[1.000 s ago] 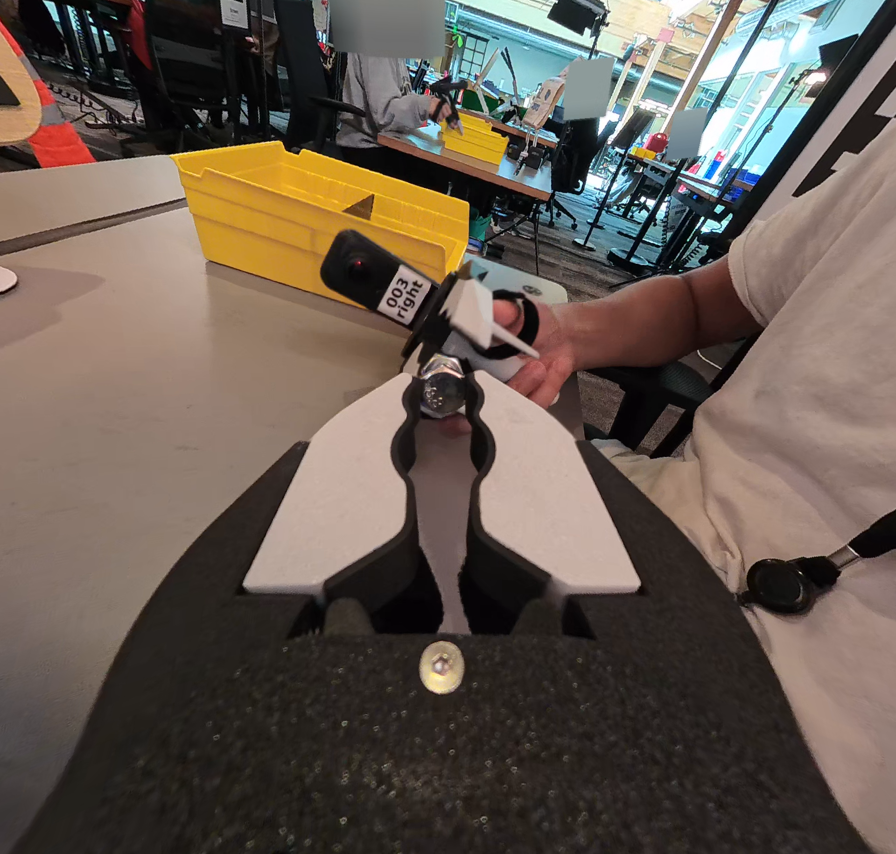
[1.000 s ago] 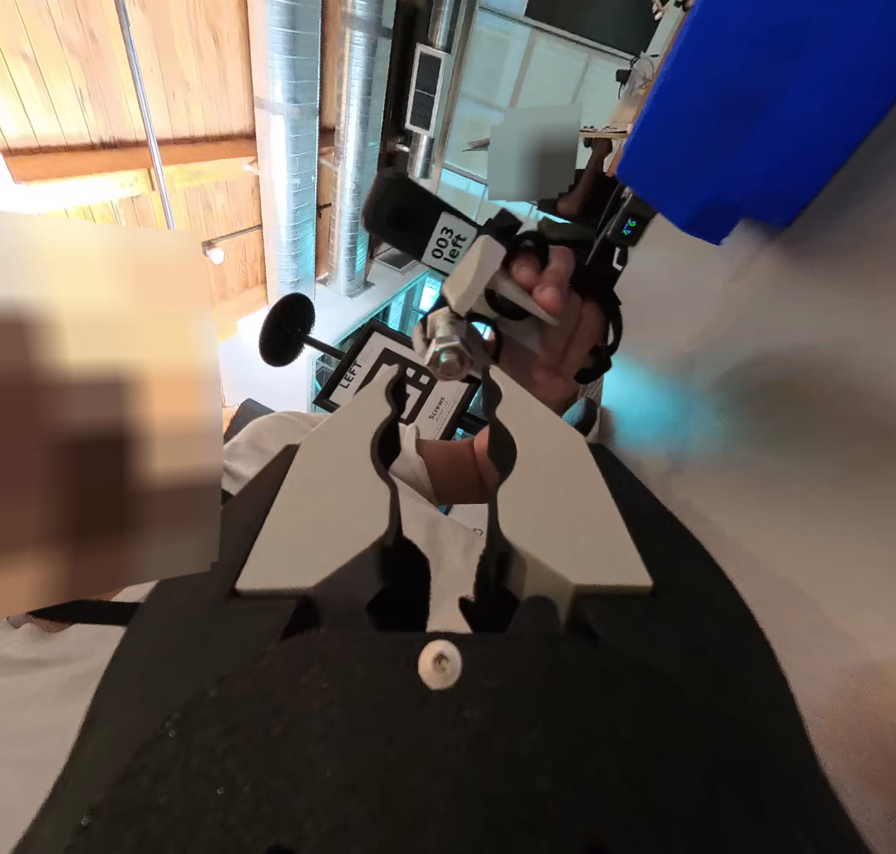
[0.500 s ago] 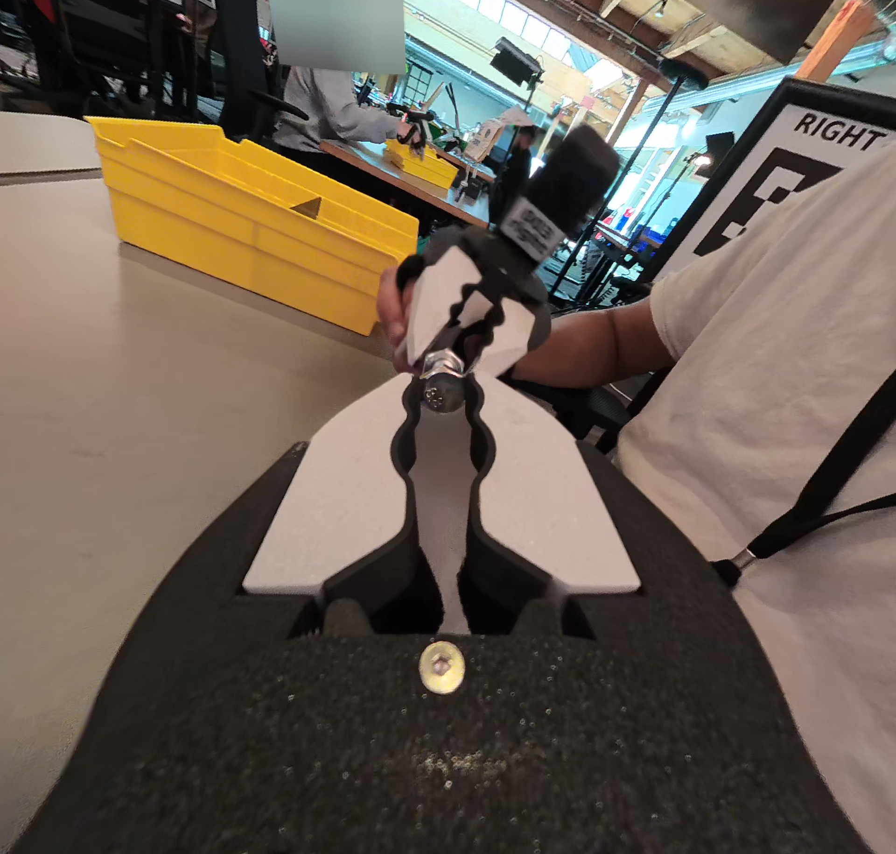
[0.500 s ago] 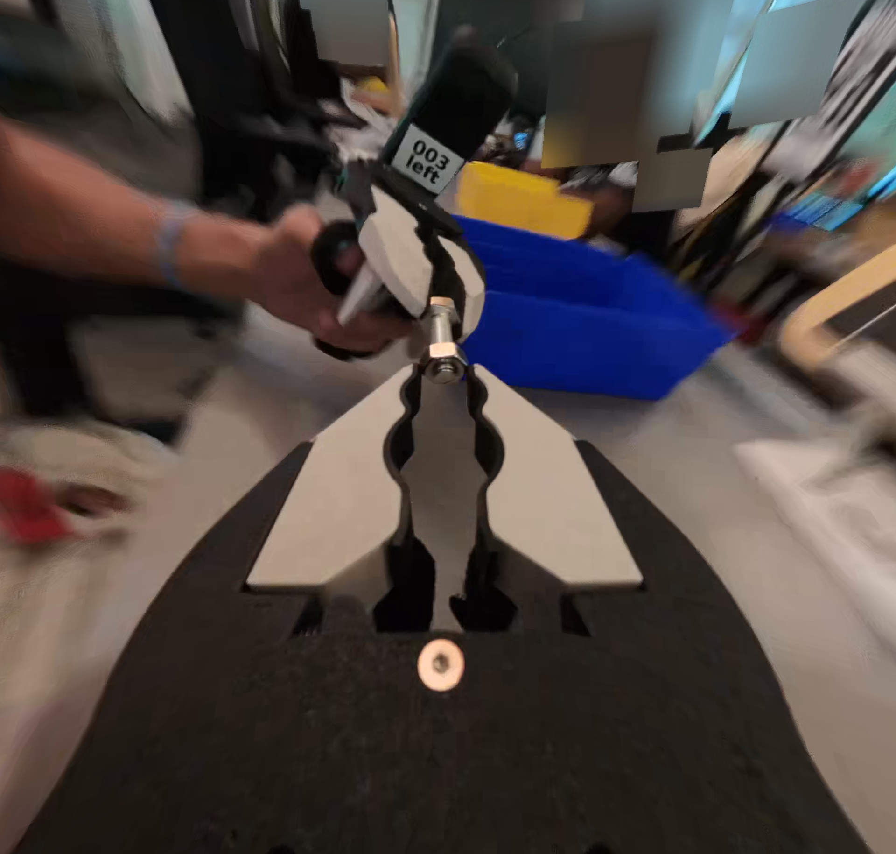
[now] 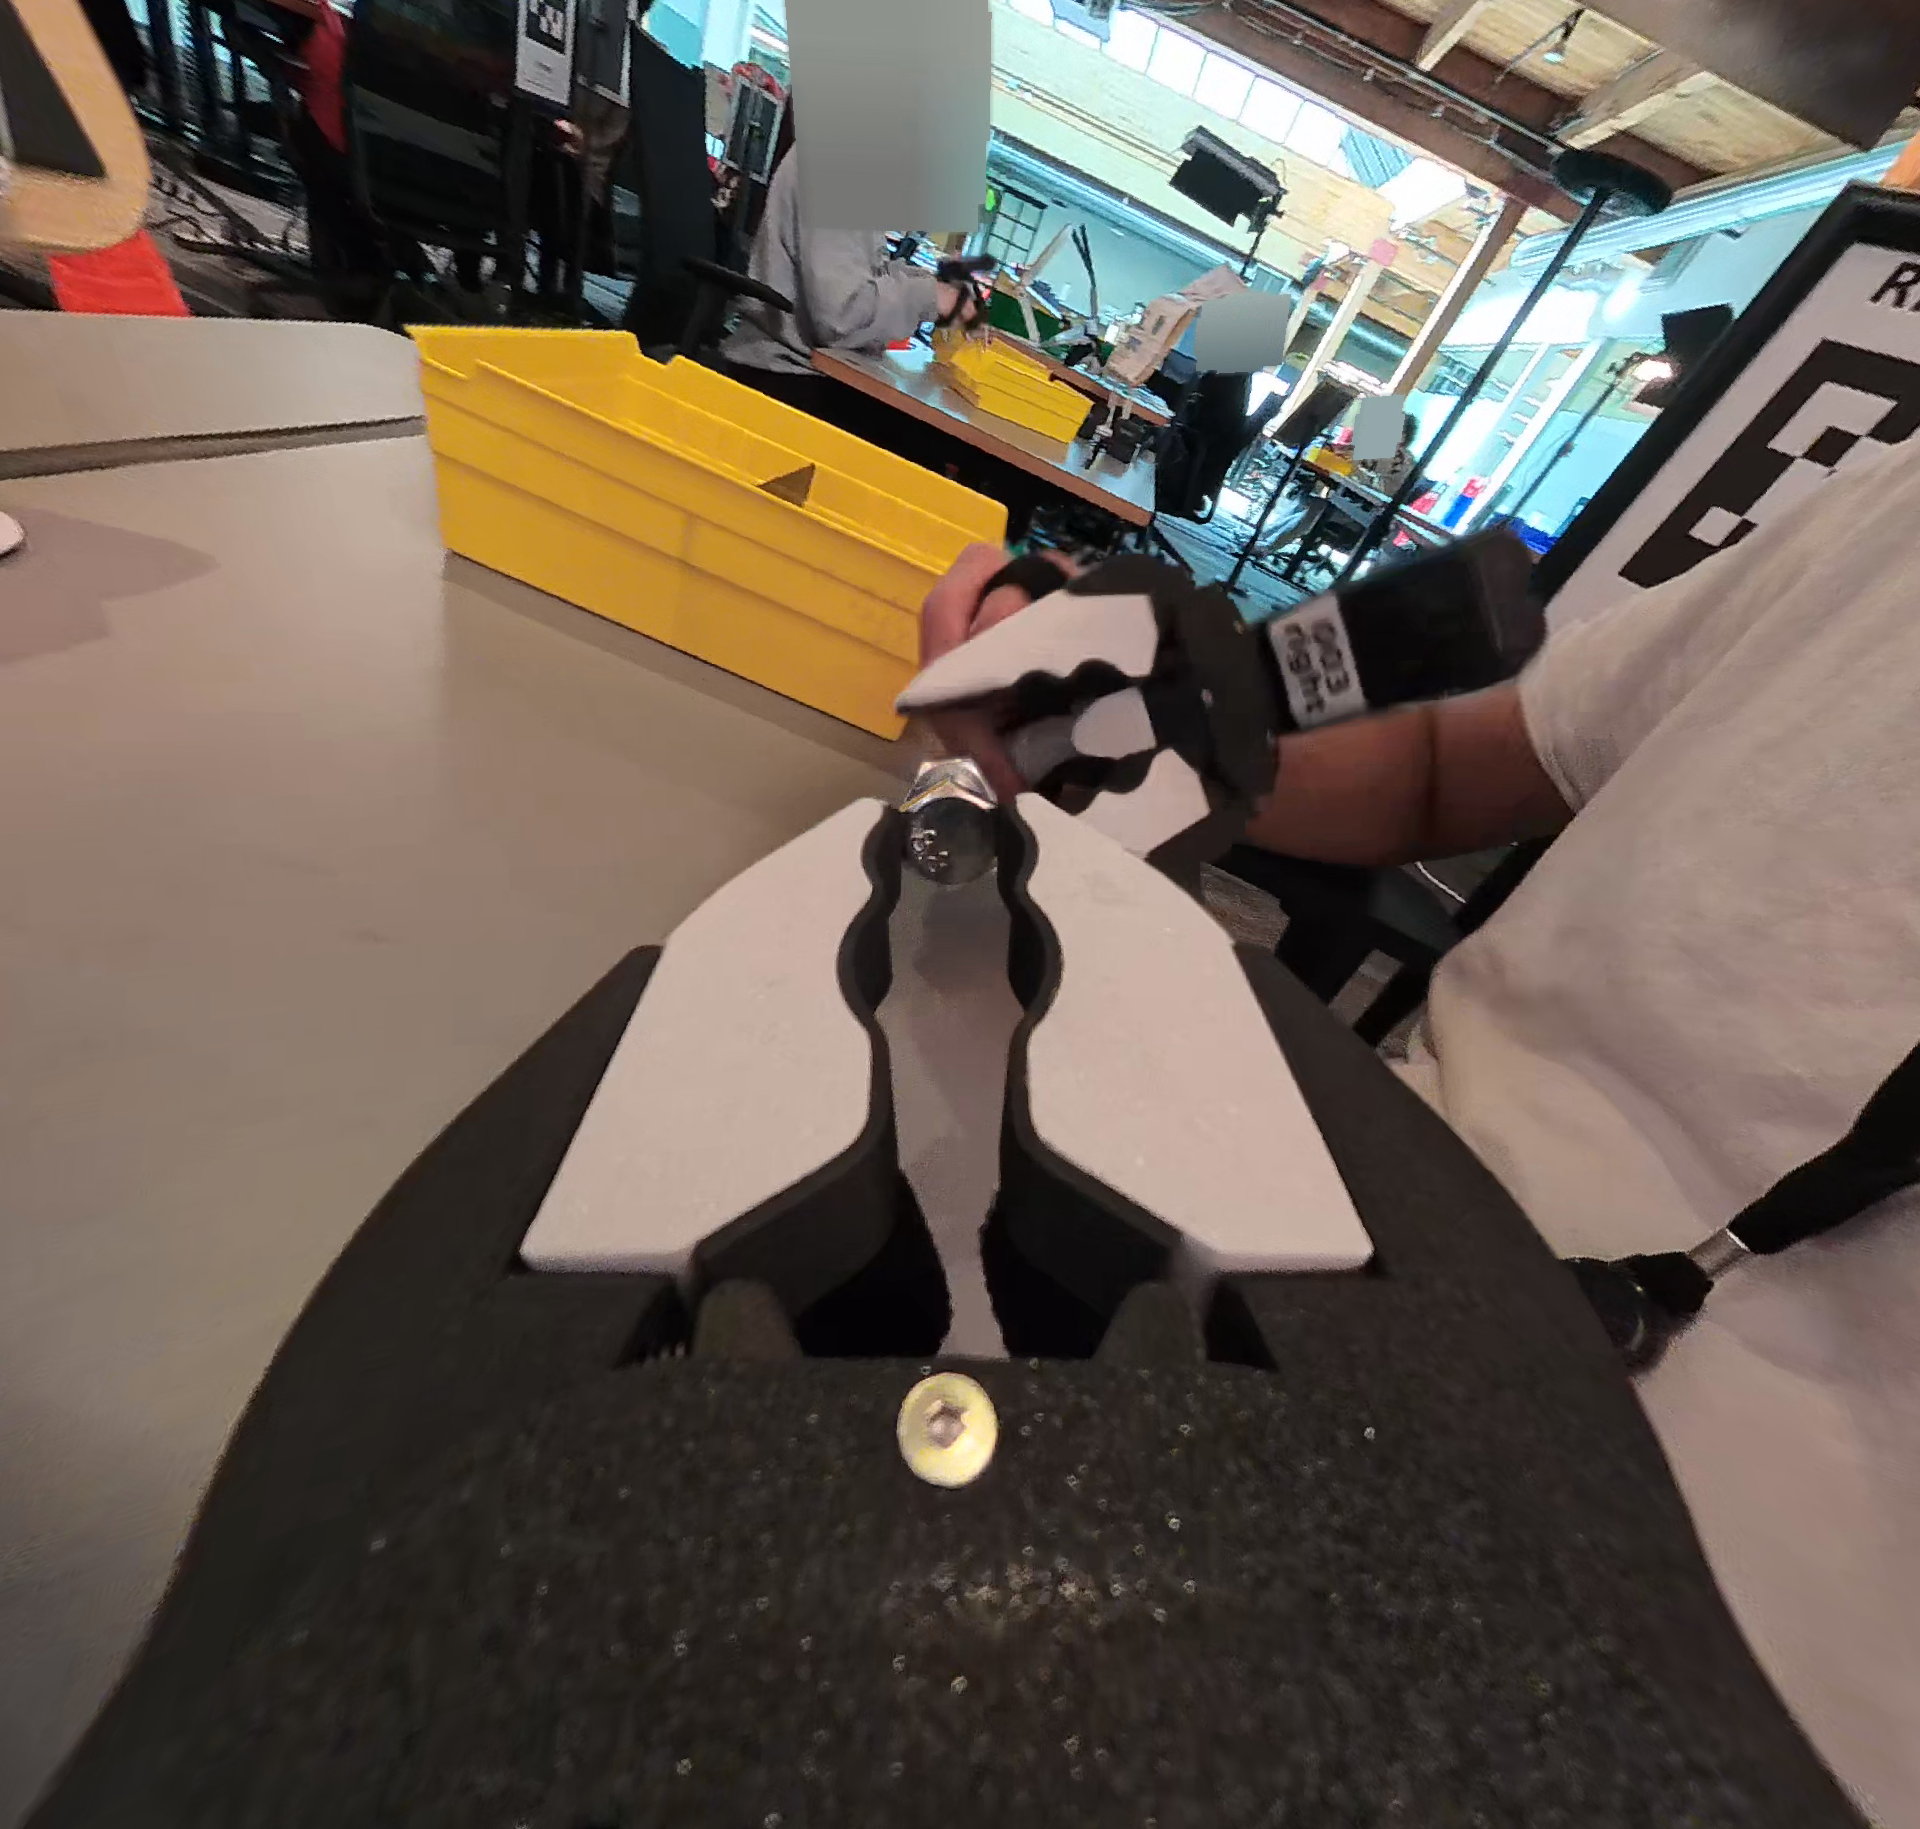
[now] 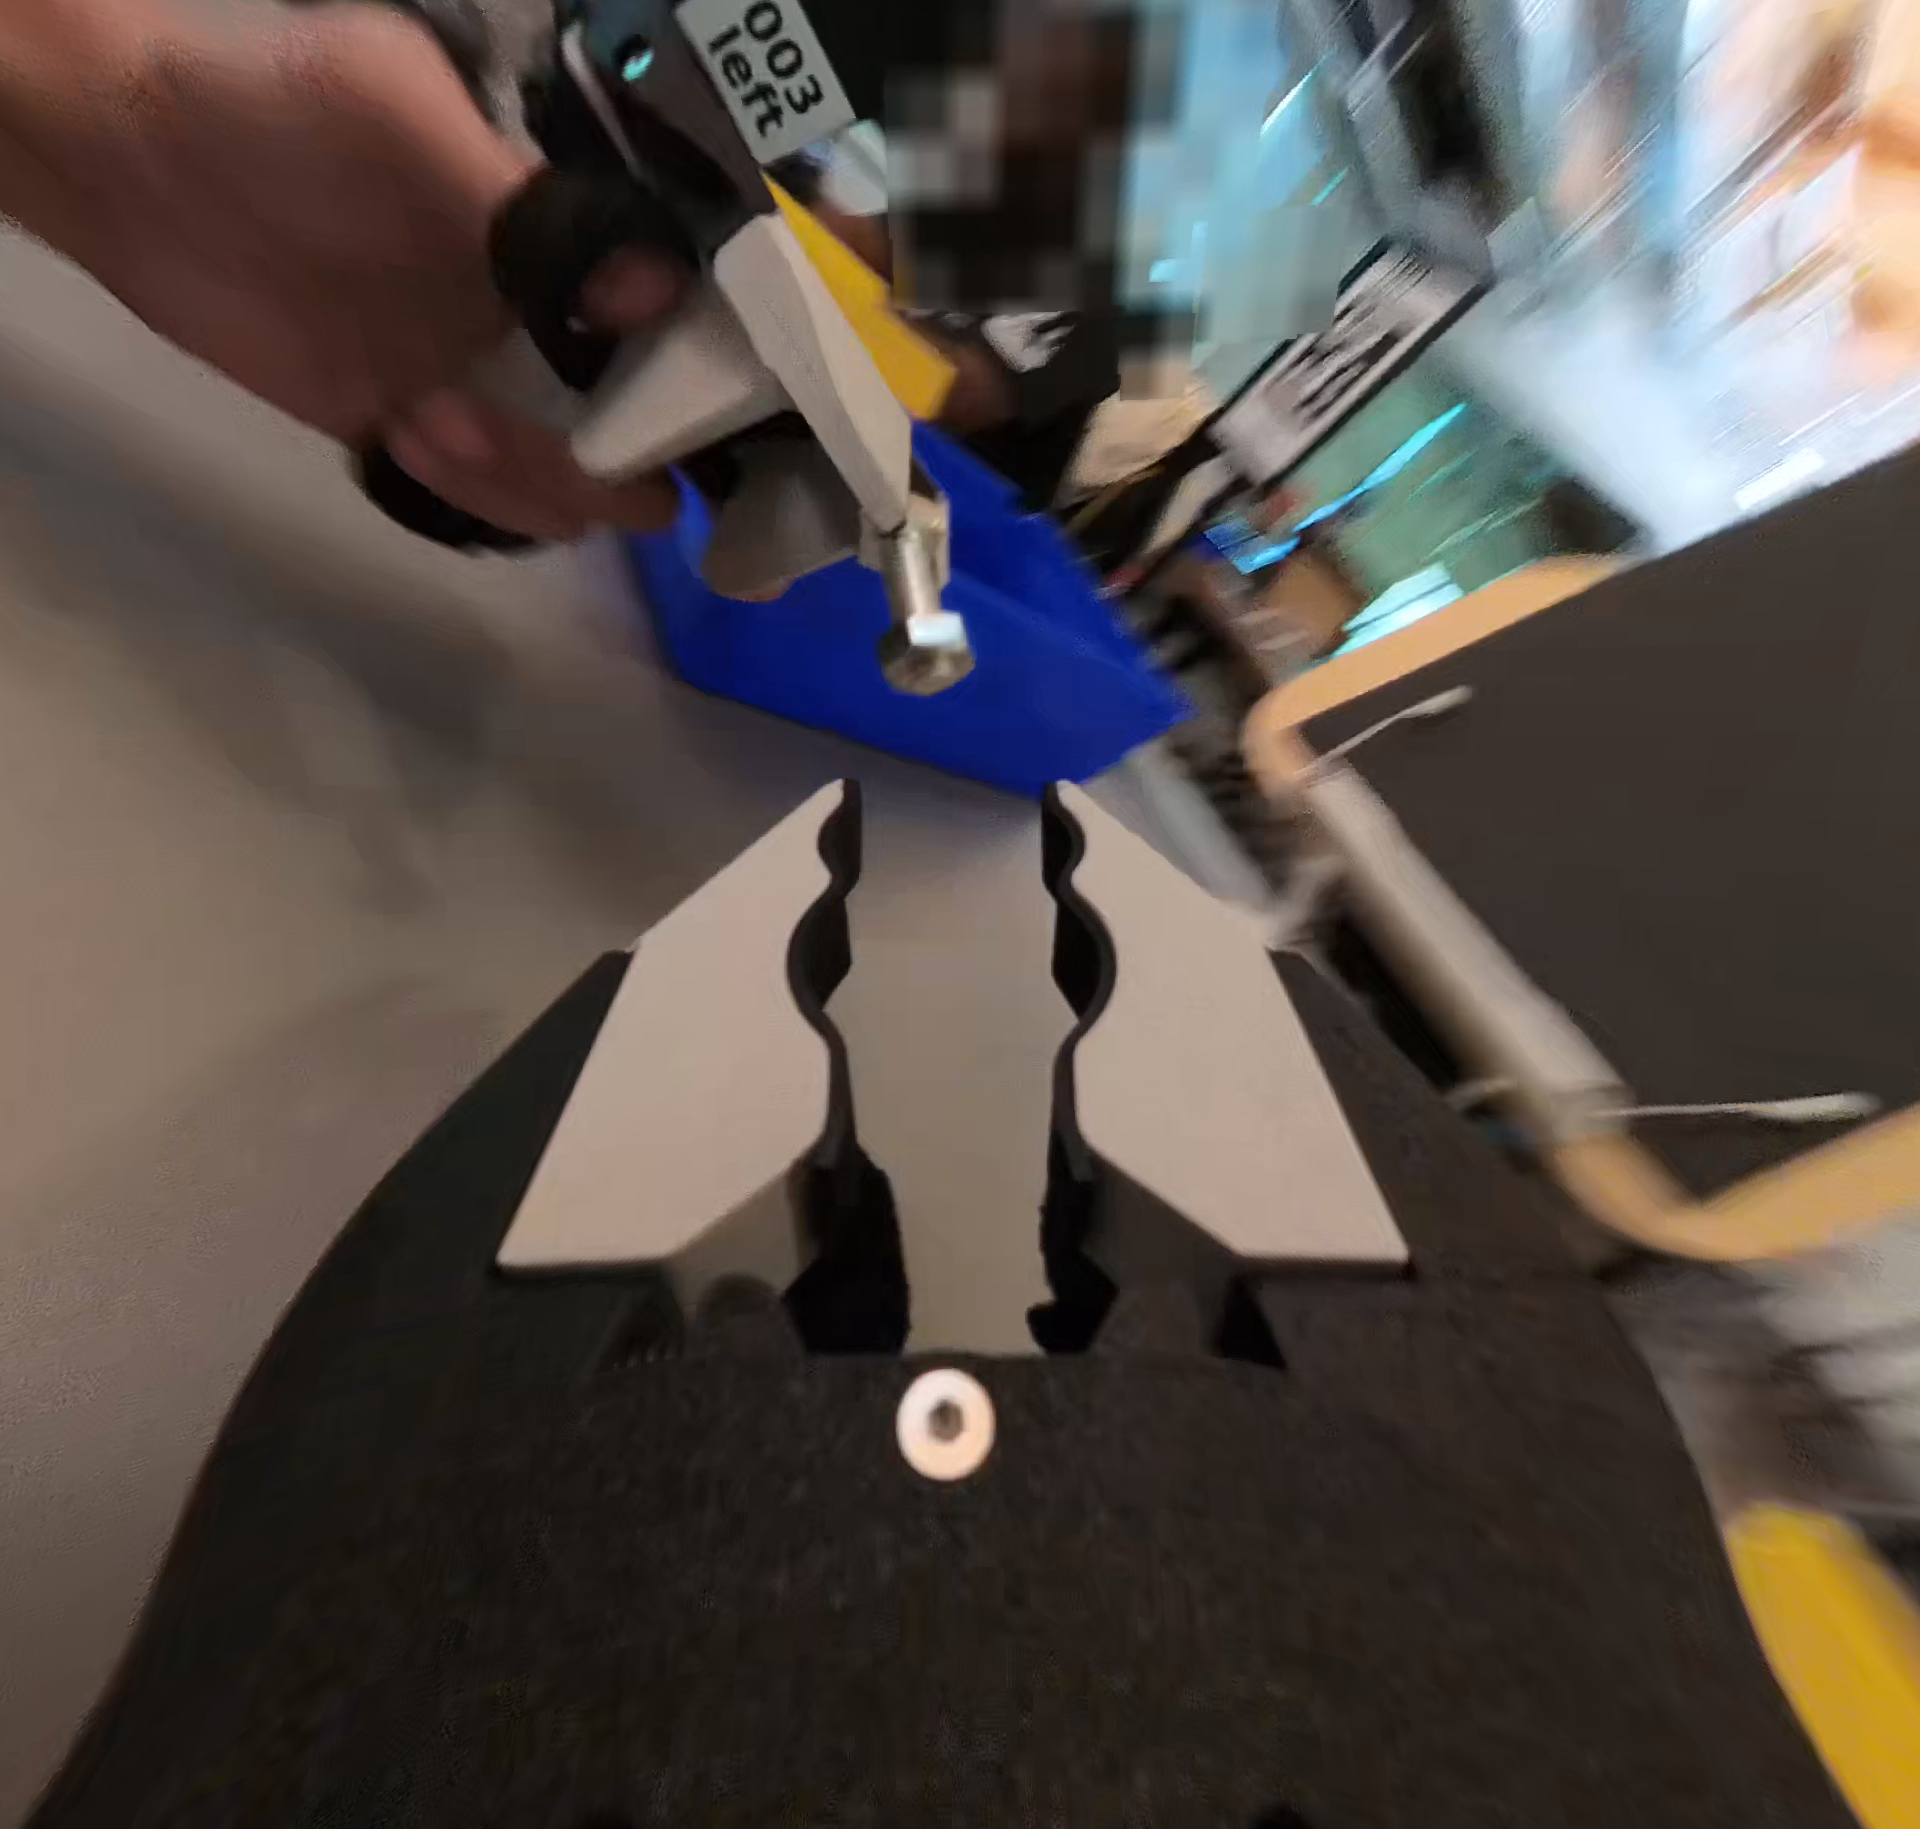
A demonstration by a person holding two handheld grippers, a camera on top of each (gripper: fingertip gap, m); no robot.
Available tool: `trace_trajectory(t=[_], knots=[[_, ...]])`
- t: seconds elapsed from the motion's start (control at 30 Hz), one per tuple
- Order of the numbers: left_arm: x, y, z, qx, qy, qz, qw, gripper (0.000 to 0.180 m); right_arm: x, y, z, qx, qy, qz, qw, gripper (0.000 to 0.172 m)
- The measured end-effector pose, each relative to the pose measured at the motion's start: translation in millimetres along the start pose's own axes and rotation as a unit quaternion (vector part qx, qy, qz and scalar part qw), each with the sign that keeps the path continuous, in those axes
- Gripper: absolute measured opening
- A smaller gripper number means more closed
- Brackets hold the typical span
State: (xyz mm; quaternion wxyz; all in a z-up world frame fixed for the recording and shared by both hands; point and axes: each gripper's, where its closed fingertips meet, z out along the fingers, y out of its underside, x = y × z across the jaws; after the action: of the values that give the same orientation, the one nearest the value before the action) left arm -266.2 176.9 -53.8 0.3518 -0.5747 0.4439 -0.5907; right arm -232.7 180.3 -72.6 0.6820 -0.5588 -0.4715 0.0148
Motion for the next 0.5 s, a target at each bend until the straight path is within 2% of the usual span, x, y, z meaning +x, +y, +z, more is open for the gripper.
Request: trace_trajectory(t=[0.03,0.07,0.1,0.17,0.23,0.27,0.3,0.37,0.43,0.5], knots=[[-1.1,-1.4,-1.6,0.003,-0.003,0.001,1.0,0.017,-8.1,4.4,2.3,-0.007,-0.055,0.097,0.994,0.038],[-1.4,-2.4,-2.7,0.006,-0.002,0.0,1.0,0.017,-16.2,6.6,4.7,-0.012,-0.111,0.201,0.973,0.041],[-1.5,-2.9,-3.2,0.007,-0.002,0.0,1.0,0.017,-26.0,5.5,5.2,-0.013,-0.176,0.3,0.937,0.043],[-0.8,-2.6,-2.7,0.005,-0.002,0.005,1.0,0.017,-35.4,-4.3,4.5,-0.002,-0.285,0.486,0.826,0.049],[1.4,-1.0,-1.2,-0.001,-0.002,0.014,1.0,0.017,-34.2,-15.9,1.2,0.026,-0.364,0.618,0.697,0.046],[2.6,0.0,-0.1,-0.005,-0.002,0.02,1.0,0.017,-31.7,-18.9,0.2,0.038,-0.385,0.664,0.64,0.041],[3.7,1.6,1.1,-0.011,-0.002,0.027,1.0,0.017,-28.7,-18.8,0.8,0.047,-0.392,0.7,0.596,0.038],[4.1,5.9,3.5,-0.025,-0.008,0.043,0.999,0.017,-21.6,-19.0,0.9,0.067,-0.4,0.747,0.526,0.031],[4.7,10.0,5.7,-0.038,-0.012,0.054,0.998,0.017,-18.3,-19.4,-0.2,0.077,-0.411,0.772,0.479,0.03],[6.1,13.3,7.9,-0.048,-0.012,0.064,0.997,0.017,-18.4,-19.8,-1.0,0.078,-0.417,0.782,0.456,0.03]])
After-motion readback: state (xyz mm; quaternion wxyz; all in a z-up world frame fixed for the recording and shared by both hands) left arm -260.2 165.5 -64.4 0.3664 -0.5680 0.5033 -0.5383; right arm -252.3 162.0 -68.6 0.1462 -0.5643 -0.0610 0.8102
